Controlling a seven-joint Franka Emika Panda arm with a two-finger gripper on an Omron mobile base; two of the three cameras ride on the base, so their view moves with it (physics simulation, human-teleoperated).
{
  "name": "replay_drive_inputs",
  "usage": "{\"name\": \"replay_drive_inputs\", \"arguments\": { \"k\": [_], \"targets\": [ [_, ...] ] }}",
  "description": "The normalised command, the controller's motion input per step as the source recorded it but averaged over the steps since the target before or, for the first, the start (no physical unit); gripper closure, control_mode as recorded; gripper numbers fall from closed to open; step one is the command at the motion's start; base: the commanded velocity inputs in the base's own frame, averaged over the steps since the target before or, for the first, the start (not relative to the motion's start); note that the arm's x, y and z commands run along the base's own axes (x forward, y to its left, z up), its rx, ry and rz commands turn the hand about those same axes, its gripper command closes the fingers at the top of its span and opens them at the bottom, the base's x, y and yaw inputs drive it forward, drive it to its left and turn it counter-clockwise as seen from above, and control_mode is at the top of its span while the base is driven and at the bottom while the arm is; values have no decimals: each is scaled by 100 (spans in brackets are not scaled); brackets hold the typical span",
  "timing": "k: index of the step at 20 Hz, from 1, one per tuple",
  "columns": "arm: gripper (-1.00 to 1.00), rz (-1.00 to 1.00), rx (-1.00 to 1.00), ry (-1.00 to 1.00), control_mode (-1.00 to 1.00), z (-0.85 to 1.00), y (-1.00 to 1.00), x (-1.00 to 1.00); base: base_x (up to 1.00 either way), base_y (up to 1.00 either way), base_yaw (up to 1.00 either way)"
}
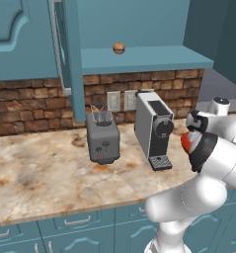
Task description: Pick the tangerines from the cabinet and place them in one bowl. Pick the apple from the sink and place it in the other bowl.
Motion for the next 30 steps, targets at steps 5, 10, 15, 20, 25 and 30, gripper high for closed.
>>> {"name": "replay_drive_inputs", "arguments": {
  "k": [5,10,15,20,25,30],
  "targets": [
    [100,0,0,0,-100,-30,-29,22,0,0,0],
    [100,0,0,0,-100,-32,-28,19,0,0,0],
    [100,0,0,3,-100,-19,-10,7,0,0,0],
    [100,0,0,4,-100,-18,-2,0,0,0,0],
    [100,0,0,5,-100,-18,0,3,0,0,0],
    [-100,0,0,3,-100,-16,0,0,0,0,0]
  ]
}}
